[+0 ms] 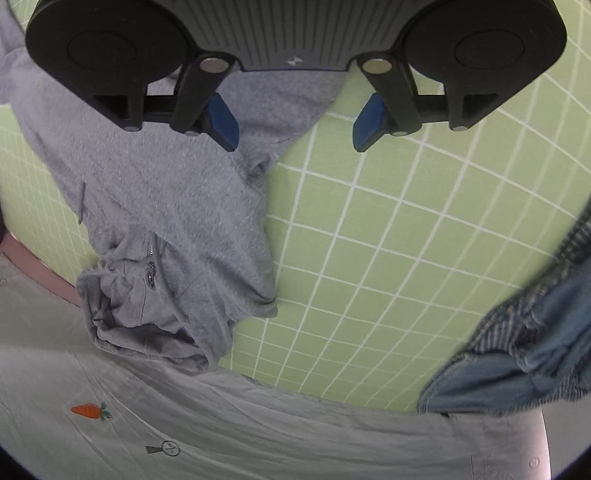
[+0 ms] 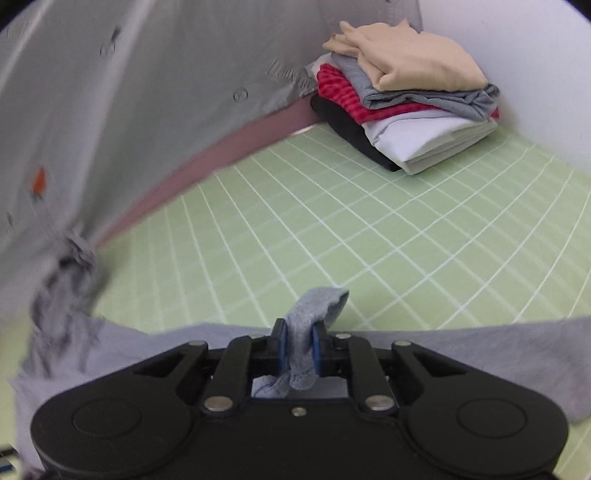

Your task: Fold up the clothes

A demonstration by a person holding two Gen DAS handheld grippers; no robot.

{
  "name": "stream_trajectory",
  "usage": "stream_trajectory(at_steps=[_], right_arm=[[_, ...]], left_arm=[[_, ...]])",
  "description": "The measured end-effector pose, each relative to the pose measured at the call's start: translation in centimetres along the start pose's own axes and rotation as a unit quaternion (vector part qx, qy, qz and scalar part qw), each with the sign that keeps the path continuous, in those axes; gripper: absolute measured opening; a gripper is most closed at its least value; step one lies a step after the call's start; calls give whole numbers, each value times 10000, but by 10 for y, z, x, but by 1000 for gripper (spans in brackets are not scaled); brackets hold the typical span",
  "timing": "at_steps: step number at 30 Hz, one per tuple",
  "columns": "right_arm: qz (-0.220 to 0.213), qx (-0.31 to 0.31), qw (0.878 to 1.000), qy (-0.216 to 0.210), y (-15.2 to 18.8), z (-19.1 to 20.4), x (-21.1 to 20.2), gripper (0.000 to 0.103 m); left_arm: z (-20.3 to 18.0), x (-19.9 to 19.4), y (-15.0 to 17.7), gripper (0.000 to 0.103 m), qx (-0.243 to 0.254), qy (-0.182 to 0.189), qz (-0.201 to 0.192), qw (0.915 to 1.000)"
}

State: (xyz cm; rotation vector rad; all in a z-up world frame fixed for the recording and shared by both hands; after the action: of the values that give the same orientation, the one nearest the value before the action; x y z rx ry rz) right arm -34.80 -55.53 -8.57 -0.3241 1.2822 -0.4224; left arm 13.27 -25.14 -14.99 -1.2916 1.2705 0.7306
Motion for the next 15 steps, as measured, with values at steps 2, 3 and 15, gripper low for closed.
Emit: stream_trajectory(at_steps=[2, 3, 15], right_arm=[[-64, -33, 10000, -64, 0, 8, -2, 14], [-90, -70, 9999, -93, 0, 14, -3, 14], [-253, -1214, 9885, -865, 34, 165, -19, 14]], left_arm=[[4, -7, 3, 84, 10, -22, -84, 10000], [6, -11, 5, 84, 15, -69, -112, 9999], [74, -31, 33, 87, -280, -202, -91, 9994]])
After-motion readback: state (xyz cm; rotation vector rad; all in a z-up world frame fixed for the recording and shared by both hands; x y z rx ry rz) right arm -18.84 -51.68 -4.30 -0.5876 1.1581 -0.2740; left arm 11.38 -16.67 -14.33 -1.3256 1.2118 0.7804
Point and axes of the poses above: each gripper's, at about its wrist camera, not at the fingertips, and x roughly the way its jaws point, z to its left, y to its underside, the point moved 6 cm from there along x, roughly the way its jaws point, and after that the axes turned 13 degrees about z, right-handed, at the moved point
